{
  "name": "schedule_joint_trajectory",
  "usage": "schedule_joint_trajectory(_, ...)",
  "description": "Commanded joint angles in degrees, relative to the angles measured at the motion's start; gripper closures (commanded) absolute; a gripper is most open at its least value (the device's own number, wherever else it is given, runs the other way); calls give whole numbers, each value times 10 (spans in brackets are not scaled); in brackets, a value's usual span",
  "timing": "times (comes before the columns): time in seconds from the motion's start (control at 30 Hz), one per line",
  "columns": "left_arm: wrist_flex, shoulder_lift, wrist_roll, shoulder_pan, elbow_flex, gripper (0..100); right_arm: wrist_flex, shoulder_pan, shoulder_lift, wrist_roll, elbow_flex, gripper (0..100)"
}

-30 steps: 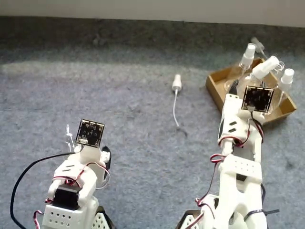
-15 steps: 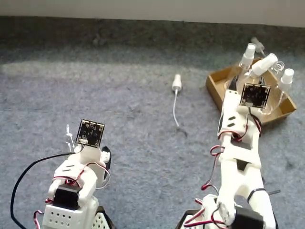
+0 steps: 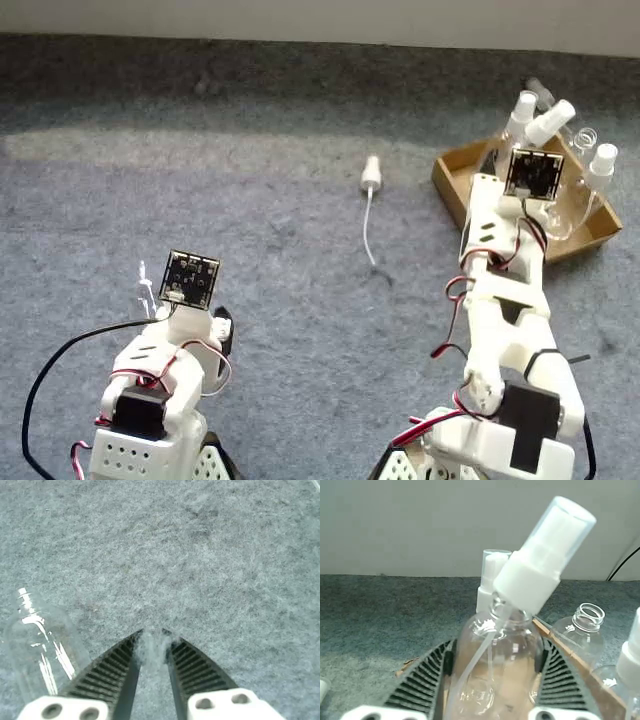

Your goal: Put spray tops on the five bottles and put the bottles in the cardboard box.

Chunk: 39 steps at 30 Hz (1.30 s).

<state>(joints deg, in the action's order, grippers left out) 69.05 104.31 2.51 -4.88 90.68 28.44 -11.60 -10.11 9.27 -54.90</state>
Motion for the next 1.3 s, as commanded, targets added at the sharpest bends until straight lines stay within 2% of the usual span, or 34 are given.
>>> schedule_joint_trajectory(0.0,-4,6,-1,2,-2,995,16,-7,9,1,46,858)
schedule_joint_trajectory(0.23,-3,6,-3,2,-2,995,151,-7,58,4,46,858)
schedule_joint_trajectory(0.83,-4,6,-4,1,15,995,156,-7,193,5,98,858)
schedule_joint_trajectory(1.27,-4,6,-4,1,15,995,156,-5,225,5,106,852)
